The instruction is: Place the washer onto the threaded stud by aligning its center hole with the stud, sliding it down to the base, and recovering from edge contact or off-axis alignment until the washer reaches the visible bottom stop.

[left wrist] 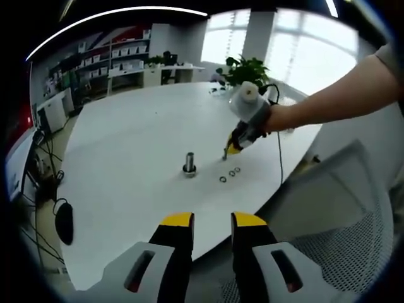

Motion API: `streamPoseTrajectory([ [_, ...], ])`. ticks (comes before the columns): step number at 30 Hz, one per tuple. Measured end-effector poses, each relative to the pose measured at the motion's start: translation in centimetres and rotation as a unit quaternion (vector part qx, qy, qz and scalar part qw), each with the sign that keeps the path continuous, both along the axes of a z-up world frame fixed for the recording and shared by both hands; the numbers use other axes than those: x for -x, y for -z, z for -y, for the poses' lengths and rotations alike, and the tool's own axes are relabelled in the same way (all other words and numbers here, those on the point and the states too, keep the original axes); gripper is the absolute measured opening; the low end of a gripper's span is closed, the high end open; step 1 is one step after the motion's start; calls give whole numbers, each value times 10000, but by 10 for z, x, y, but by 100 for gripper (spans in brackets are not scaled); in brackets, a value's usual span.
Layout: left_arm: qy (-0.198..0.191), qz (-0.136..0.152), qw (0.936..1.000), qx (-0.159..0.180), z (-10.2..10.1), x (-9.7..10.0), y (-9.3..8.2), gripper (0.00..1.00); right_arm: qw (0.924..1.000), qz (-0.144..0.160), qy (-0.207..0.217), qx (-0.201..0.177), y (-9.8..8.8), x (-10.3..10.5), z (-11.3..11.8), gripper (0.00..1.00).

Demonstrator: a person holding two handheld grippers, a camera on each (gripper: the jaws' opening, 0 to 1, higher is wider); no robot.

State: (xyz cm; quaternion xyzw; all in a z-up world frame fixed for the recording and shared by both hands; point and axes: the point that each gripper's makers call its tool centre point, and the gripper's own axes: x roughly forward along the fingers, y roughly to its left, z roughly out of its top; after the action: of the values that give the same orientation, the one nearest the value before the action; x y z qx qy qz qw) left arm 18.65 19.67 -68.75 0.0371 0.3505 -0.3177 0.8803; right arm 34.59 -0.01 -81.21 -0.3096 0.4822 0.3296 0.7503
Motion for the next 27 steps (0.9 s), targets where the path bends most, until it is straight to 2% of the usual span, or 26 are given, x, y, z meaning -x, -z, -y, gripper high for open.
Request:
streamPoseTrajectory([
  [16, -33, -32, 10000, -72, -2, 0, 2, 21, 9994, -244, 55, 249, 21, 5, 22, 14],
  [27, -3, -37, 9999, -98, -2, 1, 3, 21, 9989, -342, 242, 221, 25, 6, 22, 15],
])
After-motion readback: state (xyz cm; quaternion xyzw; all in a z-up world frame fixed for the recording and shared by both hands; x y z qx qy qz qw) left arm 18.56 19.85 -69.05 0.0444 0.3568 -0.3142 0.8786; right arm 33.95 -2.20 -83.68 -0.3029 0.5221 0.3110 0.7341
